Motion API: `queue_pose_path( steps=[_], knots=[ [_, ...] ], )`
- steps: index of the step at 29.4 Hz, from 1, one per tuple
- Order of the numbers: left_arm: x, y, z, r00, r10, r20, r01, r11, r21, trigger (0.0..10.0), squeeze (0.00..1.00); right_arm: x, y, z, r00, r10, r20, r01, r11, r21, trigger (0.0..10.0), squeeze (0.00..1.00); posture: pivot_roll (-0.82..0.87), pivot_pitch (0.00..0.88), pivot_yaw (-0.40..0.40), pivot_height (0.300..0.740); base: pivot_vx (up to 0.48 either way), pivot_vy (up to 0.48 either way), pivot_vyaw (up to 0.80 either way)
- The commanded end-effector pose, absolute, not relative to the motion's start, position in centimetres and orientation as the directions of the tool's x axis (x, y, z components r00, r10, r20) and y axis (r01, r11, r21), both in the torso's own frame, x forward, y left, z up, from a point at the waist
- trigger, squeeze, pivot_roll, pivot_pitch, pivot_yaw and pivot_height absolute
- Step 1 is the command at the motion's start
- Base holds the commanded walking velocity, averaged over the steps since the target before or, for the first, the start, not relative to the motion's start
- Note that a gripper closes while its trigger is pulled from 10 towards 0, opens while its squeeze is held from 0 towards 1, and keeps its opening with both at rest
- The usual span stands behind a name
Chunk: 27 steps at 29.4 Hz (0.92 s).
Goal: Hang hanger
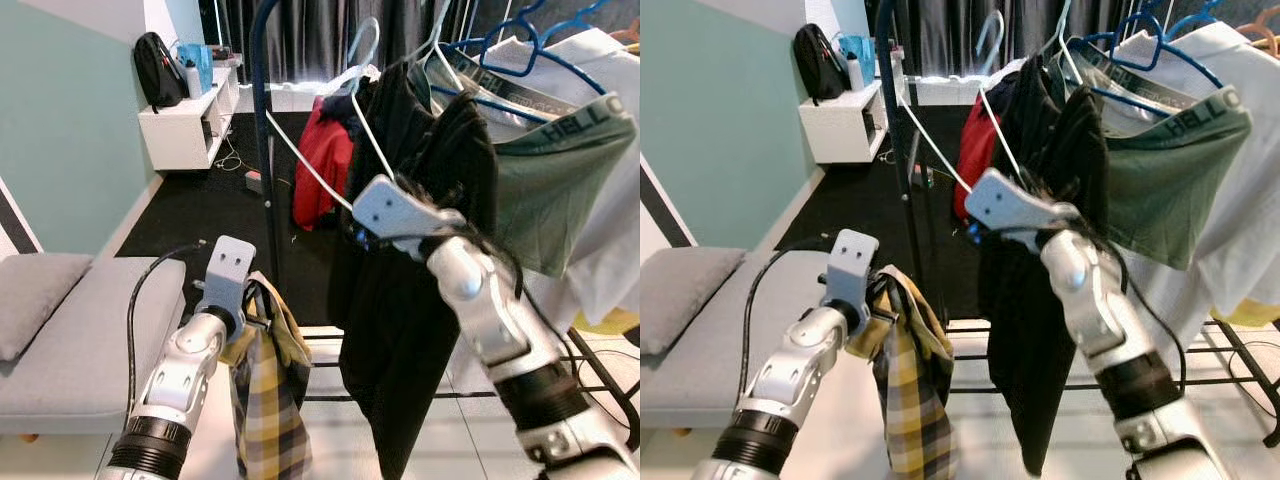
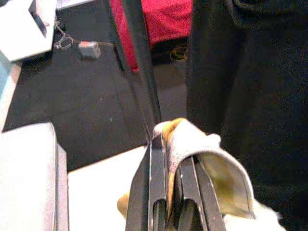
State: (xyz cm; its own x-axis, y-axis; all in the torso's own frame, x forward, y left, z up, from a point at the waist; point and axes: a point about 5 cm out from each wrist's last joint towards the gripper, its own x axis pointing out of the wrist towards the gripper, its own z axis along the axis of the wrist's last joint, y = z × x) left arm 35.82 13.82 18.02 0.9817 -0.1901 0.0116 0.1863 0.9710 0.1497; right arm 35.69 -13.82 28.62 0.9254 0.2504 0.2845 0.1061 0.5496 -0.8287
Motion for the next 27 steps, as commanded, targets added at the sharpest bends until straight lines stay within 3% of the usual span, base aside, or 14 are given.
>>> queue_pose_path(
  steps=[1, 8, 9, 10, 12, 13, 16, 17, 18, 19, 21, 27],
  knots=[
    [35.7, 13.7, 18.7, 0.979, -0.198, 0.046, 0.189, 0.971, 0.147, 10.0, 0.00, 35.1, -13.6, 28.8, 0.916, 0.247, 0.317, 0.133, 0.560, -0.818, 0.0, 0.00, -0.01, 0.135, 0.034, 0.740, 0.000, 0.000, 0.00],
    [35.7, 13.7, 18.7, 0.980, -0.196, 0.045, 0.188, 0.971, 0.147, 10.0, 0.00, 34.6, -13.8, 26.7, 0.931, 0.240, 0.274, 0.082, 0.594, -0.800, 0.0, 0.00, -0.01, 0.134, 0.032, 0.740, 0.000, 0.000, 0.00],
    [35.7, 13.8, 18.7, 0.980, -0.193, 0.042, 0.185, 0.971, 0.149, 10.0, 0.00, 34.4, -13.9, 25.4, 0.941, 0.241, 0.236, 0.037, 0.620, -0.784, 0.0, 0.00, -0.01, 0.134, 0.026, 0.740, 0.000, 0.000, 0.00],
    [35.7, 15.0, 18.7, 0.986, -0.164, 0.023, 0.157, 0.969, 0.189, 10.0, 0.00, 33.6, -15.3, 21.6, 0.966, 0.240, 0.093, -0.117, 0.730, -0.673, 0.0, 0.00, -0.01, 0.134, 0.018, 0.740, 0.000, 0.000, 0.00],
    [35.7, 15.6, 18.7, 0.988, -0.152, 0.016, 0.145, 0.967, 0.209, 10.0, 0.00, 33.1, -16.0, 20.4, 0.970, 0.239, 0.041, -0.161, 0.760, -0.630, 0.0, 0.00, -0.01, 0.134, 0.018, 0.740, 0.000, 0.000, 0.00],
    [35.7, 17.1, 18.9, 0.992, -0.125, -0.010, 0.123, 0.956, 0.267, 10.0, 0.00, 31.9, -17.2, 19.2, 0.950, 0.303, -0.075, -0.298, 0.811, -0.504, 3.3, 0.00, -0.01, 0.136, 0.019, 0.740, 0.000, 0.000, 0.00],
    [35.7, 17.5, 18.9, 0.993, -0.118, -0.017, 0.118, 0.952, 0.281, 10.0, 0.00, 31.5, -17.4, 19.0, 0.939, 0.328, -0.100, -0.335, 0.816, -0.471, 3.3, 0.00, -0.01, 0.136, 0.019, 0.740, 0.000, 0.000, 0.00],
    [35.6, 18.2, 18.9, 0.992, -0.116, -0.044, 0.124, 0.940, 0.317, 10.0, 0.00, 30.5, -17.6, 18.1, 0.905, 0.382, -0.186, -0.424, 0.773, -0.472, 8.9, 0.00, -0.02, 0.137, 0.020, 0.740, 0.000, 0.000, 0.00],
    [35.6, 18.2, 18.9, 0.992, -0.116, -0.044, 0.124, 0.940, 0.317, 10.0, 0.00, 30.5, -17.6, 18.1, 0.905, 0.382, -0.186, -0.424, 0.773, -0.472, 8.9, 0.00, -0.02, 0.137, 0.020, 0.740, 0.000, 0.000, 0.00],
    [35.6, 18.9, 18.9, 0.991, -0.113, -0.071, 0.131, 0.922, 0.364, 10.0, 0.00, 29.3, -17.8, 16.9, 0.845, 0.440, -0.303, -0.534, 0.690, -0.488, 10.0, 0.00, -0.01, 0.137, 0.020, 0.740, 0.000, 0.000, 0.00],
    [35.5, 20.0, 19.0, 0.990, -0.100, -0.099, 0.132, 0.904, 0.408, 10.0, 0.00, 27.1, -18.3, 14.9, 0.737, 0.471, -0.485, -0.674, 0.559, -0.482, 10.0, 0.00, -0.01, 0.137, 0.019, 0.740, 0.000, 0.000, 0.00],
    [35.5, 20.4, 19.2, 0.991, -0.093, -0.099, 0.126, 0.902, 0.413, 10.0, 0.00, 26.3, -18.7, 14.1, 0.696, 0.444, -0.565, -0.714, 0.513, -0.477, 10.0, 0.00, -0.01, 0.137, 0.017, 0.740, 0.000, 0.000, 0.00]
  ],
)
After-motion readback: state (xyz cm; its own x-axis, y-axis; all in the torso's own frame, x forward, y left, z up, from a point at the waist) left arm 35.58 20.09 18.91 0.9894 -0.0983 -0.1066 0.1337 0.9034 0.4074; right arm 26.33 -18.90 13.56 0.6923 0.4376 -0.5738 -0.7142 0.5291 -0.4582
